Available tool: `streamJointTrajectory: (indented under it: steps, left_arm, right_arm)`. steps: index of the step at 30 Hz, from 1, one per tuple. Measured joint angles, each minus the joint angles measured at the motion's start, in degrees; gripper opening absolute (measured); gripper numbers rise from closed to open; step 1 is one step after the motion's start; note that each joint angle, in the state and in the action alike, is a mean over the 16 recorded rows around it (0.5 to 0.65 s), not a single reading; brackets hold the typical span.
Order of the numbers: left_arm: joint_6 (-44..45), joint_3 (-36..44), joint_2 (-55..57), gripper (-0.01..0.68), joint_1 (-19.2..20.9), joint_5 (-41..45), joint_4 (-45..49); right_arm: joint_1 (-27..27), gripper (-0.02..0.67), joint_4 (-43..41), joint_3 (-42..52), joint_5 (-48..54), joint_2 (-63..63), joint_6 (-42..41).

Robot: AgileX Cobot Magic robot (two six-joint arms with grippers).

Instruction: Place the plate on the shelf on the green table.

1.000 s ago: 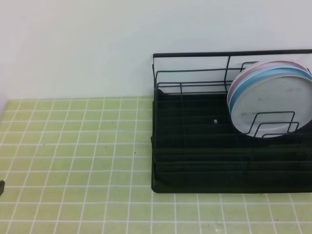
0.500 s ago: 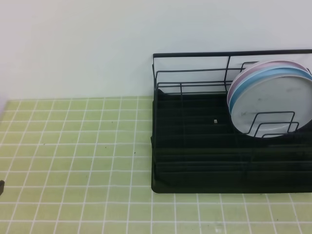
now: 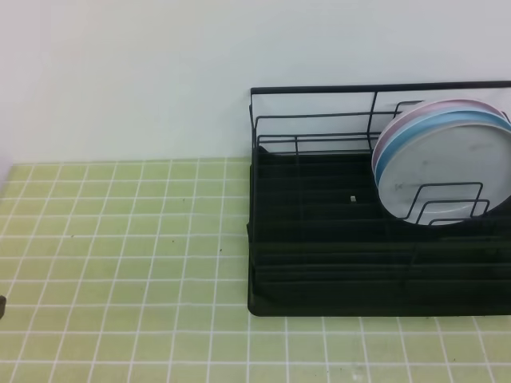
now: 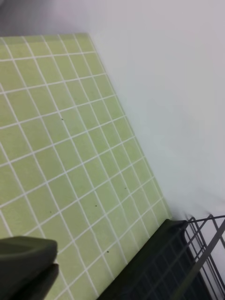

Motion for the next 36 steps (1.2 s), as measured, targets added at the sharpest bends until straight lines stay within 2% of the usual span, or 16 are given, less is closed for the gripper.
streamJointTrajectory:
  steps: [10,22,28,36]
  left_arm:
    - [0.00,0.00,0.00,-0.002,0.00,0.24,0.00]
    - [0.00,0.00,0.00,-0.002,0.00,0.33,0.04]
    - [0.00,0.00,0.00,-0.002,0.02,0.34,0.07]
    - [0.00,0.00,0.00,-0.002,0.06,0.34,0.08]
  right_arm:
    - [-1.21,-0.004,-13.62,6.96,-3.82,-5.54,-0.07]
    - [-4.37,-0.004,-25.50,15.95,-9.97,-10.63,16.25]
    - [-4.61,-0.004,-29.29,19.45,-13.42,-11.29,22.19]
    - [-4.61,-0.004,-29.76,20.89,-14.75,-11.31,22.85]
